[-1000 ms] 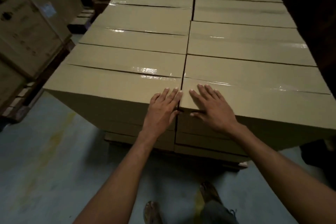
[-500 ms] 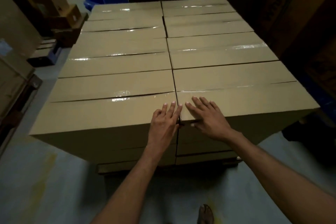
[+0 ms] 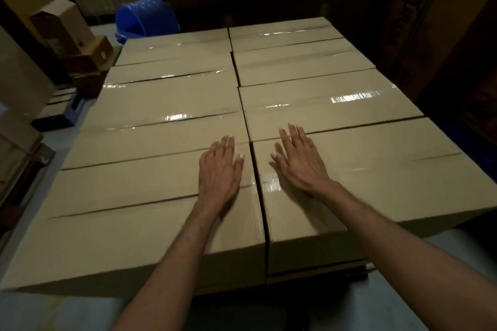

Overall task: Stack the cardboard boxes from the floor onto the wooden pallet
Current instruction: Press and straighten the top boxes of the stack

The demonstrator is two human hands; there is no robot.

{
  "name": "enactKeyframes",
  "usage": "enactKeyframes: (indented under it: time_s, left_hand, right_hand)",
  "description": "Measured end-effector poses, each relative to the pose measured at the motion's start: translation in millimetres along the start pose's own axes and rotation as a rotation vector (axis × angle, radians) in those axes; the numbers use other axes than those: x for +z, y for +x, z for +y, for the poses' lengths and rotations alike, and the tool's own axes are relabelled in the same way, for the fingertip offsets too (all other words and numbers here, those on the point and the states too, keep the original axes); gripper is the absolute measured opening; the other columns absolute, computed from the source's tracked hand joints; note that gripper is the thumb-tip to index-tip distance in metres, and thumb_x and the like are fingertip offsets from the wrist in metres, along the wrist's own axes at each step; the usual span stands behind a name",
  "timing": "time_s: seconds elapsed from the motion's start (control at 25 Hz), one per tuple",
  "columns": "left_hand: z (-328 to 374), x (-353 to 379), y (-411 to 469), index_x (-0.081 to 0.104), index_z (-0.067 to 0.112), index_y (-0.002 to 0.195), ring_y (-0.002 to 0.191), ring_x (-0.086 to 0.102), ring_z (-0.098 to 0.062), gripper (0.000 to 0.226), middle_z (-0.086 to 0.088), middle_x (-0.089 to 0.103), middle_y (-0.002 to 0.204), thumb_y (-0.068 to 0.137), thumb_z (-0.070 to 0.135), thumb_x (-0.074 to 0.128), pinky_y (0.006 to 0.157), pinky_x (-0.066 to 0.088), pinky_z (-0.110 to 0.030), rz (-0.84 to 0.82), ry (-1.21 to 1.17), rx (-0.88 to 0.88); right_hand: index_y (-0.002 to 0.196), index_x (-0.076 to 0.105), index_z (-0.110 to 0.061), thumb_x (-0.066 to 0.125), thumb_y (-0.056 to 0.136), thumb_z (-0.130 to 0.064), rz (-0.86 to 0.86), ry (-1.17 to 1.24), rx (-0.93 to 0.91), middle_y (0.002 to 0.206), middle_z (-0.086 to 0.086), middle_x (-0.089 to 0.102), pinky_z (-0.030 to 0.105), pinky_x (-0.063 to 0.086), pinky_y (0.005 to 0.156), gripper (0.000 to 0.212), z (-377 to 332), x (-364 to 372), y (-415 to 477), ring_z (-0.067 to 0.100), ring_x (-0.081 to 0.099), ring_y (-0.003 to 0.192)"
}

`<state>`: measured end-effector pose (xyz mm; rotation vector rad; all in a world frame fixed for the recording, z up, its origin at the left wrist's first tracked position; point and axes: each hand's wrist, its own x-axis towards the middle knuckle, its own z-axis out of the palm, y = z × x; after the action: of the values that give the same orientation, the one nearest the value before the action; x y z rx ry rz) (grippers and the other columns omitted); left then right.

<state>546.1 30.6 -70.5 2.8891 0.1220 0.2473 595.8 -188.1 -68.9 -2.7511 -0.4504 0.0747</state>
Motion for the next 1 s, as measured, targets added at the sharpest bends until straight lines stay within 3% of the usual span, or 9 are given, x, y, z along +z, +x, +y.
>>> enactKeyframes:
  time_s: [0.08,0.16,0.28,0.36,0.48,0.56,0.68,0.8,1.0]
  left_hand:
    - [-12,8,37,0.012,0.02,0.165,0.158,0.008,-0.024,0.065,0.001,0.009,0.172,0.109,0.053,0.017,0.128,0.009,-0.047,-0.123,0.033,-0.069]
    - [-15,16,57,0.013,0.021,0.165,0.159,0.006,-0.023,0.064,0.003,0.009,0.172,0.109,0.052,0.015,0.128,0.007,-0.045,-0.166,0.023,-0.094]
    - [-10,18,53,0.036,0.021,0.159,0.153,0.027,-0.027,0.059,0.001,0.031,0.166,0.109,0.05,0.027,0.123,0.024,-0.043,-0.066,0.071,-0.096]
    - [-10,12,62,0.058,0.021,0.145,0.134,0.049,-0.029,0.053,-0.001,0.054,0.151,0.106,0.051,0.038,0.11,0.042,-0.041,0.02,0.071,-0.096]
    - [-18,8,106,0.068,0.023,0.128,0.113,0.056,-0.03,0.041,-0.004,0.064,0.128,0.104,0.048,0.047,0.094,0.048,-0.04,0.056,-0.001,-0.103]
    - [-28,14,149,0.06,0.02,0.138,0.124,0.053,-0.032,0.045,-0.009,0.059,0.139,0.105,0.046,0.044,0.103,0.043,-0.042,0.068,-0.001,-0.075]
    - [-43,29,214,0.033,0.019,0.159,0.15,0.029,-0.033,0.059,-0.011,0.03,0.166,0.108,0.048,0.032,0.121,0.024,-0.047,-0.02,0.06,-0.068]
    - [-65,37,270,0.011,0.023,0.165,0.158,0.006,-0.029,0.07,-0.004,0.006,0.173,0.106,0.06,0.019,0.126,0.005,-0.049,-0.101,0.09,-0.093]
    - [-84,46,297,0.016,0.028,0.164,0.159,0.006,-0.028,0.08,0.004,0.009,0.172,0.098,0.074,0.016,0.127,0.002,-0.05,-0.133,0.078,-0.117]
  right_hand:
    - [0.165,-0.006,-0.021,0.013,0.106,-0.061,-0.054,-0.067,0.009,0.172,0.004,-0.014,0.041,-0.007,0.128,0.073,2,4,40,0.021,-0.016,0.158]
    - [0.165,-0.004,-0.021,0.005,0.106,-0.06,-0.083,-0.076,-0.025,0.172,0.003,-0.012,0.043,-0.008,0.128,0.071,-4,13,61,0.021,-0.015,0.158]
    - [0.165,-0.003,-0.023,0.001,0.104,-0.062,-0.078,-0.068,-0.048,0.172,0.0,-0.012,0.044,-0.005,0.128,0.072,-15,17,55,0.021,-0.017,0.158]
    - [0.165,0.0,-0.027,0.0,0.102,-0.067,-0.093,-0.042,-0.028,0.172,-0.004,-0.011,0.044,-0.001,0.129,0.074,-15,13,55,0.02,-0.015,0.158]
    - [0.15,0.041,-0.029,0.019,0.105,-0.061,-0.003,0.125,-0.02,0.159,-0.002,0.033,0.037,0.024,0.121,0.059,-18,-1,92,0.021,0.025,0.149]
    - [0.142,0.051,-0.023,0.029,0.107,-0.054,0.114,0.2,-0.012,0.15,0.001,0.045,0.035,0.031,0.115,0.051,-22,-3,145,0.019,0.037,0.14]
    - [0.159,0.032,-0.017,0.028,0.111,-0.045,0.123,0.086,-0.016,0.169,0.007,0.023,0.04,0.014,0.125,0.056,-16,-1,234,0.024,0.015,0.156]
    - [0.164,0.014,-0.014,0.022,0.109,-0.05,0.046,-0.043,0.049,0.173,0.009,0.005,0.043,0.003,0.128,0.066,0,0,300,0.025,0.0,0.159]
    - [0.162,0.022,-0.018,0.018,0.104,-0.055,0.038,-0.132,0.037,0.171,0.008,0.017,0.049,0.012,0.127,0.069,5,18,328,0.028,0.012,0.158]
